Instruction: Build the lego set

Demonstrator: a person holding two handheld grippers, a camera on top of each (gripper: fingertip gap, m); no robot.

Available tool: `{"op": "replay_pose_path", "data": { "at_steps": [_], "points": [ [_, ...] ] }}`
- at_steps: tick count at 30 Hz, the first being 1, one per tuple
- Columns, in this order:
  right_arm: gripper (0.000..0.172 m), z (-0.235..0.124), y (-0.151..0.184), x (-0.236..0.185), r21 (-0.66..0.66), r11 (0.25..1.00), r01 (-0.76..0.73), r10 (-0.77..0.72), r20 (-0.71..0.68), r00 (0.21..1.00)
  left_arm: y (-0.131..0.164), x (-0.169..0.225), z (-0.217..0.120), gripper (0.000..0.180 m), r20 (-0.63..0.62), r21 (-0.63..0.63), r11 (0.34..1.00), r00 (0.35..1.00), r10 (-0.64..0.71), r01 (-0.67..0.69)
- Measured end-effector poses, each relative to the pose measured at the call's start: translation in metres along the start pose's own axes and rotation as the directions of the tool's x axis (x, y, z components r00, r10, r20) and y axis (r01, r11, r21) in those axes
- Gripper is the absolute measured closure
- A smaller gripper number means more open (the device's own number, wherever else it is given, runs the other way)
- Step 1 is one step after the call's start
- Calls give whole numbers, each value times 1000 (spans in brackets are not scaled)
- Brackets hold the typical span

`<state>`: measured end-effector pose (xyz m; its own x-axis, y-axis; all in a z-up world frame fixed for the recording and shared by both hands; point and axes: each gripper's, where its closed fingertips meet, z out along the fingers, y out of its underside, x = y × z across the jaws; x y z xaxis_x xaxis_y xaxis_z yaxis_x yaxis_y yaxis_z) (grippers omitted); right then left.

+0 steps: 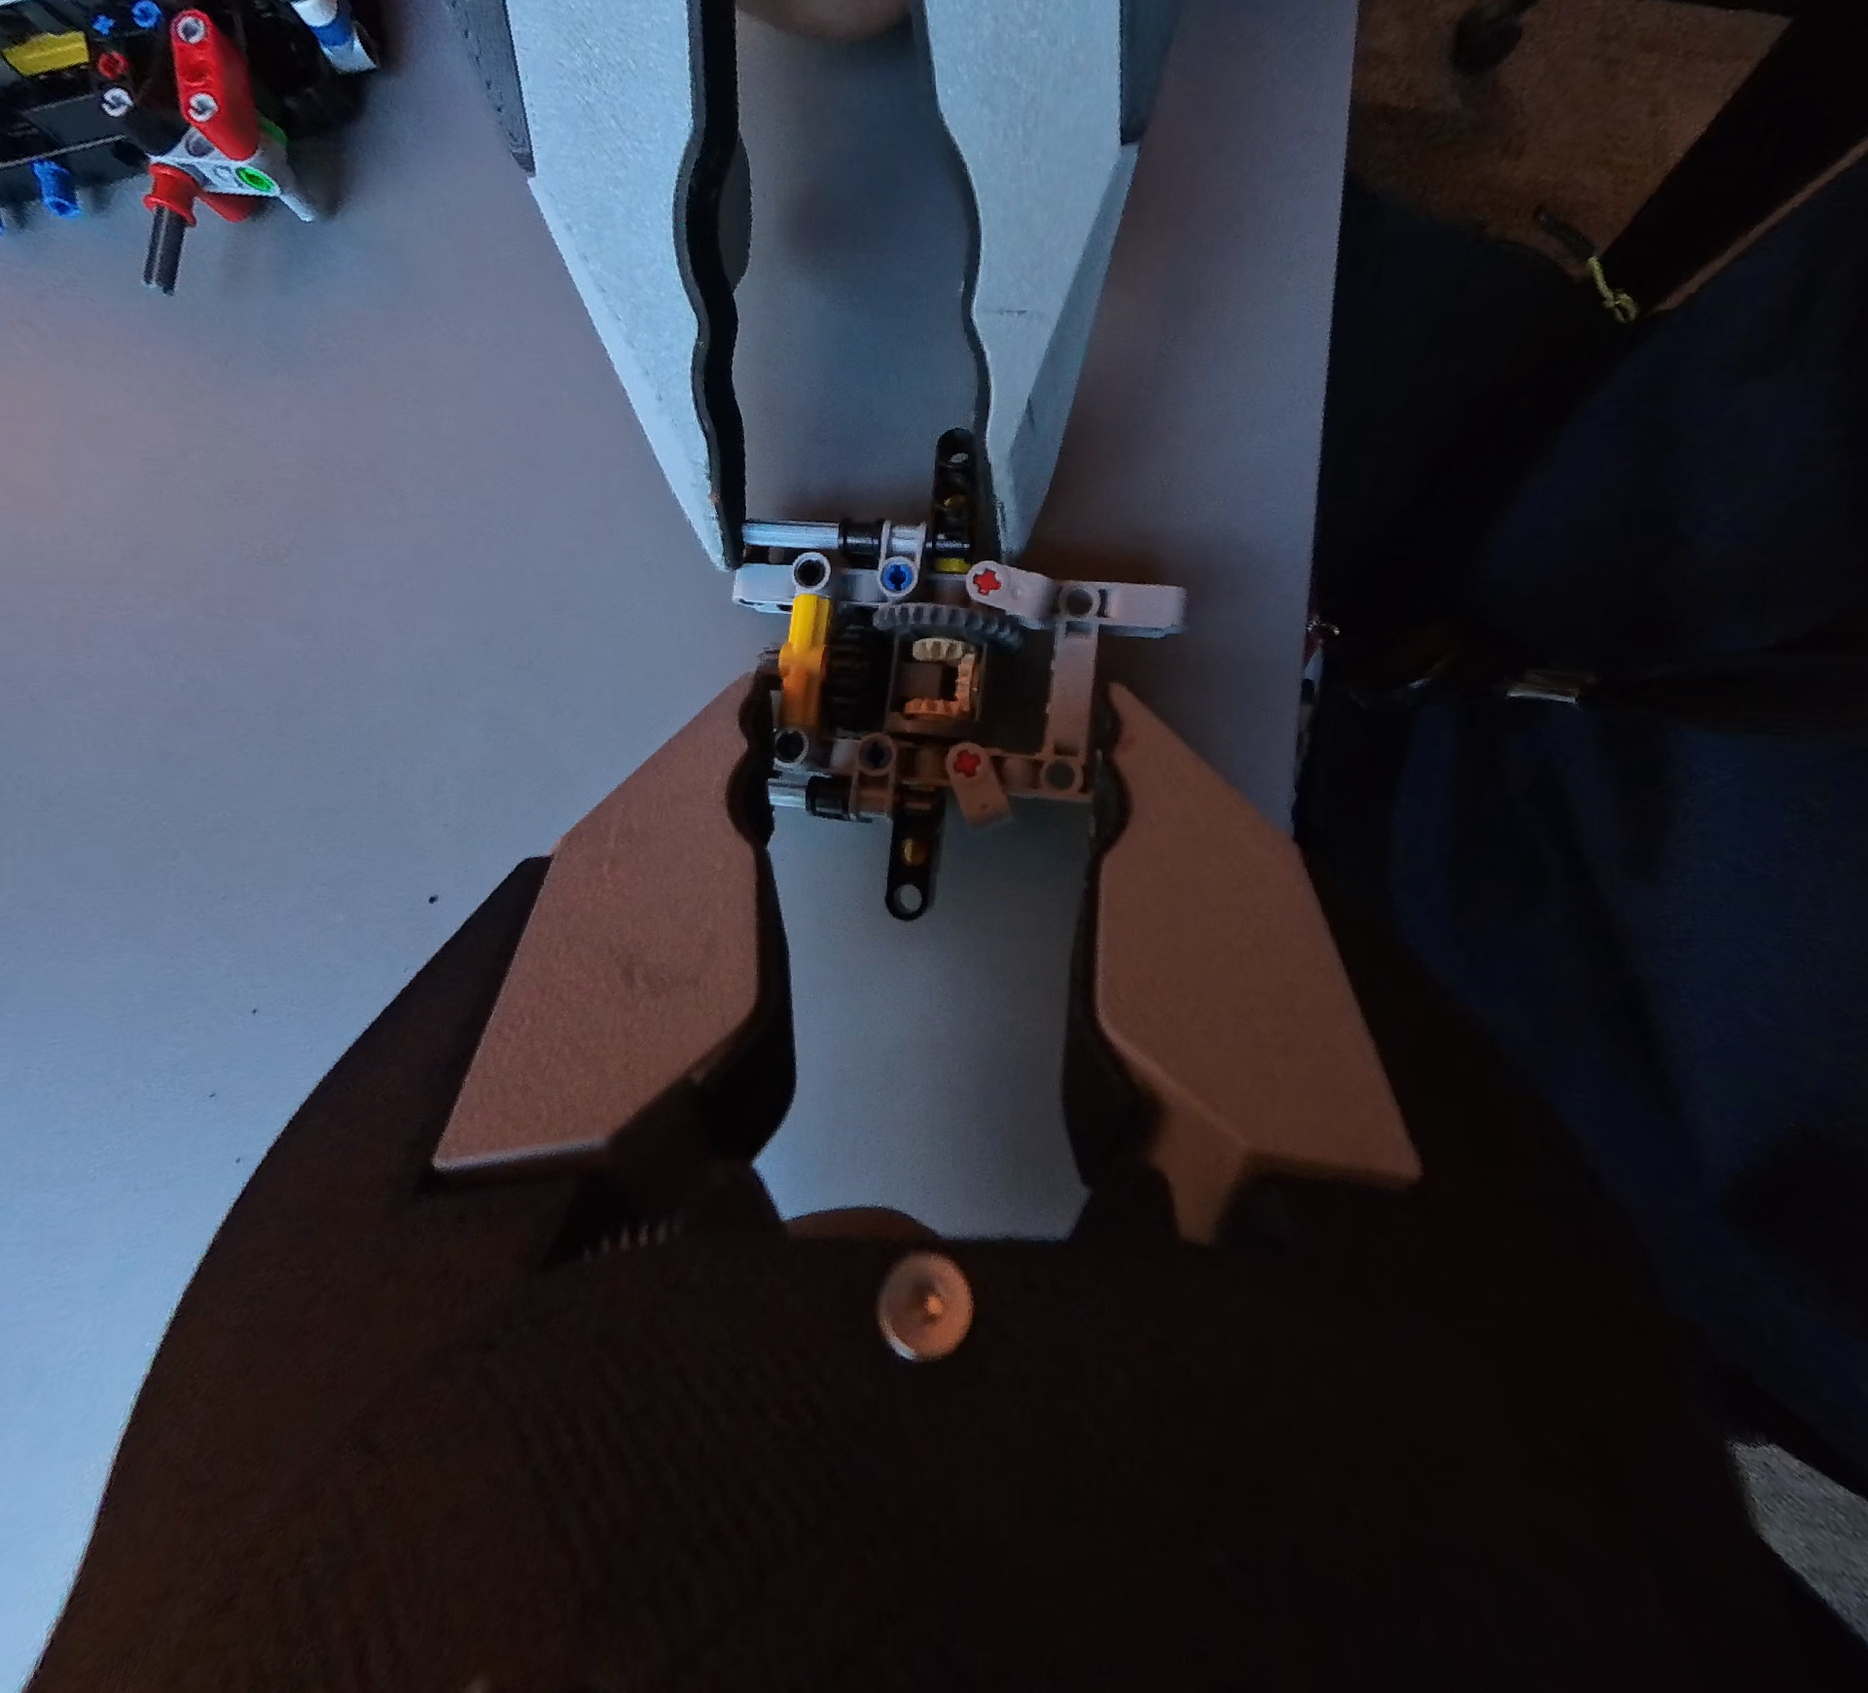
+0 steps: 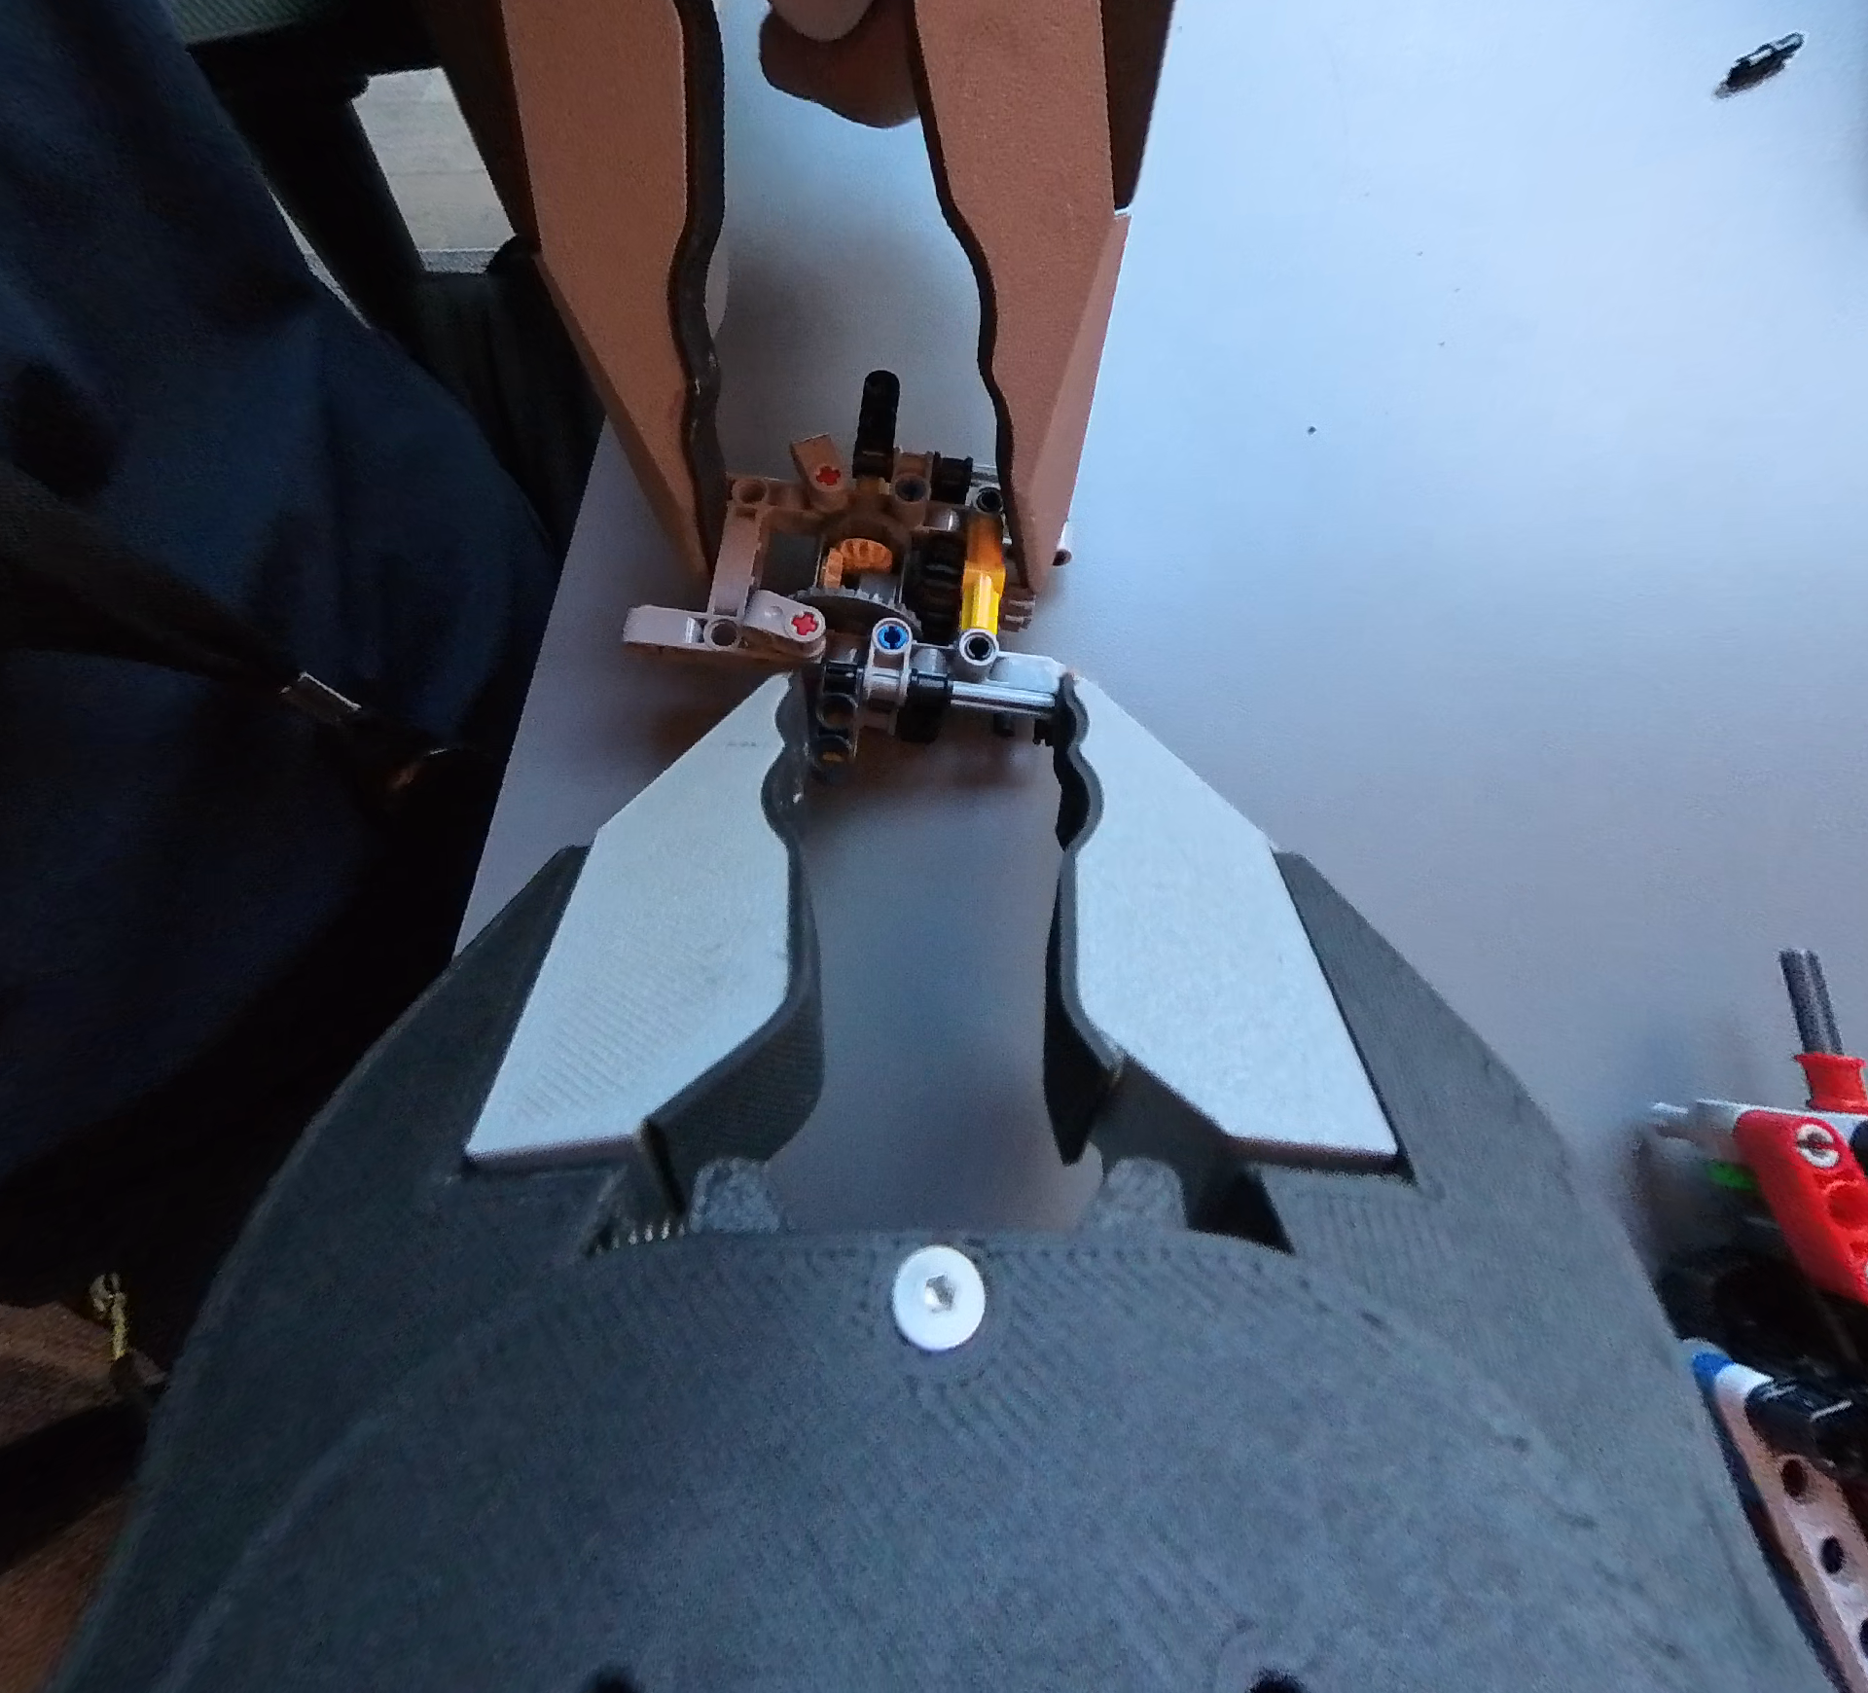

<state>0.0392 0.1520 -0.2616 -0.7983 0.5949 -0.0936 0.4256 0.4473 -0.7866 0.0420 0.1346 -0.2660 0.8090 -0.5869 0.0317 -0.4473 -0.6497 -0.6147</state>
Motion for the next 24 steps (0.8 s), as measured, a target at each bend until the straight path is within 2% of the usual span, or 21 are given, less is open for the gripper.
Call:
{"op": "replay_pose_path", "data": {
  "at_steps": [9, 17, 24],
  "points": [
    [125, 0, 2, -3, -12, 999, -33, 34, 57, 998, 0, 1, 3, 118, -5, -9, 1000, 1000, 11, -11],
    [127, -1, 0, 3, 2, 1000, -4, 4, -3, 1000, -2, -4, 5, 119, 104, 2, 999, 994, 36, -36],
    [127, -1, -4, 4, 18, 999, 45, -44, -35, 998, -3, -5, 5, 120, 226, 68, 992, 970, 87, -104]
  ]
}}
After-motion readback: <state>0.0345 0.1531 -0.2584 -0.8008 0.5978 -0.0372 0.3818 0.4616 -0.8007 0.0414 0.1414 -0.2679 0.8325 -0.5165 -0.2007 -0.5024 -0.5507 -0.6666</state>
